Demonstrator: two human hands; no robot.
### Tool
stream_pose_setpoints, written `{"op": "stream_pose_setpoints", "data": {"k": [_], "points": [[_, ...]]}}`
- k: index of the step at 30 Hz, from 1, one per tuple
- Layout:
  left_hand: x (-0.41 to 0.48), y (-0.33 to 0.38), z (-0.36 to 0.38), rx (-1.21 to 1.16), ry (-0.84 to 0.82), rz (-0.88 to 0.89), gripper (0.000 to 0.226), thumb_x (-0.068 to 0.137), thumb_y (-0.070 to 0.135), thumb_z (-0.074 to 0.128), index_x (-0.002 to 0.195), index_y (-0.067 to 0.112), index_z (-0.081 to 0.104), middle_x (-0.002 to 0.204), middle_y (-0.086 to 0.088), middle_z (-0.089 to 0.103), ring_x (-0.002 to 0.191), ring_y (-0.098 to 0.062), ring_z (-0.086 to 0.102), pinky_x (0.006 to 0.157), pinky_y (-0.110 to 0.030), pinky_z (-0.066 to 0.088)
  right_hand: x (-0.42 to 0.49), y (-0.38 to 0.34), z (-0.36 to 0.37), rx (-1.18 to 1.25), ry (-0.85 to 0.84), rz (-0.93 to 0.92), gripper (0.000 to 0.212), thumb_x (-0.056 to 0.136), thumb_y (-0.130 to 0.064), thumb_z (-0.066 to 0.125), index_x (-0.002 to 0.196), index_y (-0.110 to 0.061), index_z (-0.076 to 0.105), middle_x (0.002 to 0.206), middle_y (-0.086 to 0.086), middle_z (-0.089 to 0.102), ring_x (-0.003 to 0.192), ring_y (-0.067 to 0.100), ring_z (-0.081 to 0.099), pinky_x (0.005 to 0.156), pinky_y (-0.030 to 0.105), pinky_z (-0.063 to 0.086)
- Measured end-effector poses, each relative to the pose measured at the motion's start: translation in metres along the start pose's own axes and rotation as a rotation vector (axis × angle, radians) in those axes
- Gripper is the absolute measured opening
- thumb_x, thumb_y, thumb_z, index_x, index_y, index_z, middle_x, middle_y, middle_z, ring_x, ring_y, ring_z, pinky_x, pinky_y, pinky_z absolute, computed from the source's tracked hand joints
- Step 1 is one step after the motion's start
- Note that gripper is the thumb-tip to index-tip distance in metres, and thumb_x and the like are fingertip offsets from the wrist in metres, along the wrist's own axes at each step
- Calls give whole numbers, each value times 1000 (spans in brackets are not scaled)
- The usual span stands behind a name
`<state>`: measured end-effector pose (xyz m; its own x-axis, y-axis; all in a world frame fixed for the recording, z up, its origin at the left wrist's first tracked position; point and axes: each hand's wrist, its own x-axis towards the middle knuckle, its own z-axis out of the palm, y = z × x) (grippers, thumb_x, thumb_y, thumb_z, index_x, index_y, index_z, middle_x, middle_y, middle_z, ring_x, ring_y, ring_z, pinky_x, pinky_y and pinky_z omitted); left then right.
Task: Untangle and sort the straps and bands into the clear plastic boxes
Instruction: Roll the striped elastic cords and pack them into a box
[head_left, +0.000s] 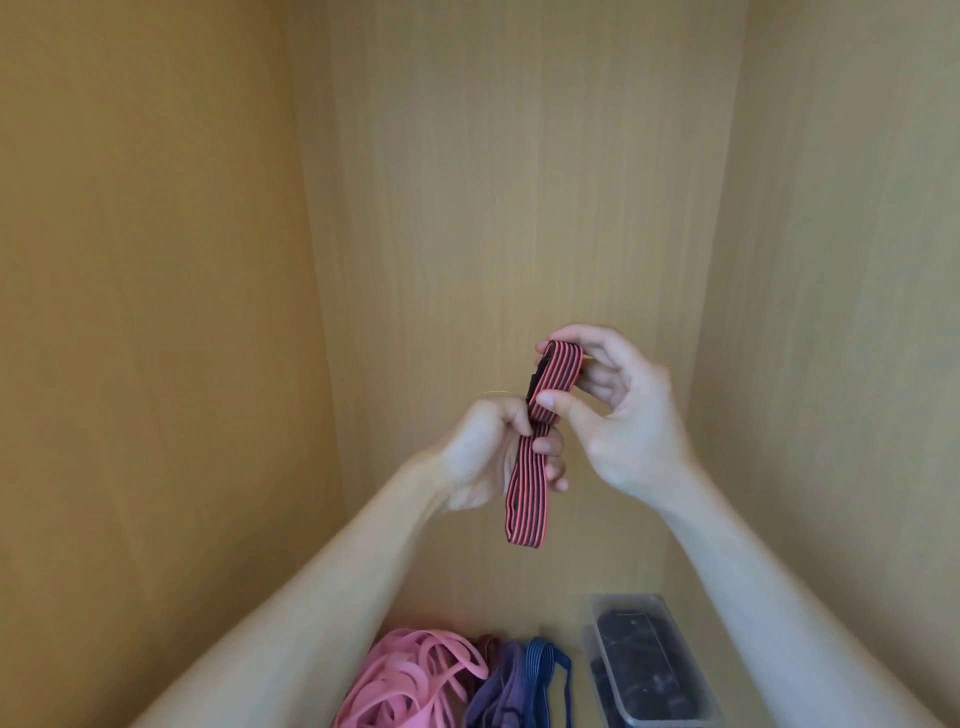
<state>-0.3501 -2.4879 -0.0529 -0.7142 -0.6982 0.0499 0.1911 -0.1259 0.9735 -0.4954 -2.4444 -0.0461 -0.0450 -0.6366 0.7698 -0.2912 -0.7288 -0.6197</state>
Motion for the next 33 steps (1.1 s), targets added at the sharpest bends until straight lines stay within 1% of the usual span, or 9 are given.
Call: {"op": "stream_pose_setpoints", "data": {"k": [2,6,12,16,22,25,29,31,33], "points": [[-1,1,-1,-1,-23,-16,17,77,13,31,90,12,43,65,-3,35,58,-22,45,72,-39,52,0,2,0,-10,22,-21,46,81,5,77,116,-21,63,112,-6,73,99,16,72,95,37,56],[1,0,2,28,31,-11,19,91,9,25,102,11,40,66,-1,37,57,-18,45,67,-34,53,-3,6,2,-17,47,0,45,87,2,73,120,-24,58,107,-6,72,86,13,73,78,30,62],[3,-3,2,83,163,-1,19,96,6,29,97,11,48,63,0,34,51,-16,41,57,-30,48,6,16,-10,-212,-125,6,55,87,-4,73,131,-28,51,118,-11,67,108,9,67,105,43,49],[2,-7,3,141,199,-6,20,99,9,30,95,10,49,62,0,33,49,-16,39,55,-31,41,5,23,-8,-212,-157,34,62,89,-7,71,136,-38,45,113,-7,68,110,13,66,107,44,47],[2,-6,2,240,243,-1,24,104,14,32,92,9,53,60,0,33,45,-15,33,48,-28,33,3,28,-5,-150,-88,-26,60,90,0,67,137,-32,45,99,1,68,95,17,68,100,30,50],[2,-4,1,231,224,17,29,108,17,33,102,4,59,63,-5,54,50,-17,46,51,-28,40,2,29,-4,-126,-35,-10,59,91,2,64,134,-32,43,106,7,63,100,19,65,84,17,53],[1,-4,3,130,202,58,18,109,12,35,105,5,51,87,-14,74,60,-23,66,59,-33,55,1,34,-6,-162,-13,11,60,88,-3,68,130,-39,45,108,-10,61,106,16,63,87,48,58],[2,-5,3,111,217,73,14,108,9,38,102,6,50,89,-13,75,67,-25,71,66,-34,58,0,33,-5,-219,14,-40,59,87,-4,69,129,-38,46,110,-11,60,107,15,62,89,49,56],[2,-5,0,122,235,91,12,106,7,43,99,5,52,85,-12,76,71,-24,74,68,-33,60,-1,31,-4,-234,22,-69,57,87,-3,70,125,-39,47,115,-8,60,109,15,61,81,38,60]]}}
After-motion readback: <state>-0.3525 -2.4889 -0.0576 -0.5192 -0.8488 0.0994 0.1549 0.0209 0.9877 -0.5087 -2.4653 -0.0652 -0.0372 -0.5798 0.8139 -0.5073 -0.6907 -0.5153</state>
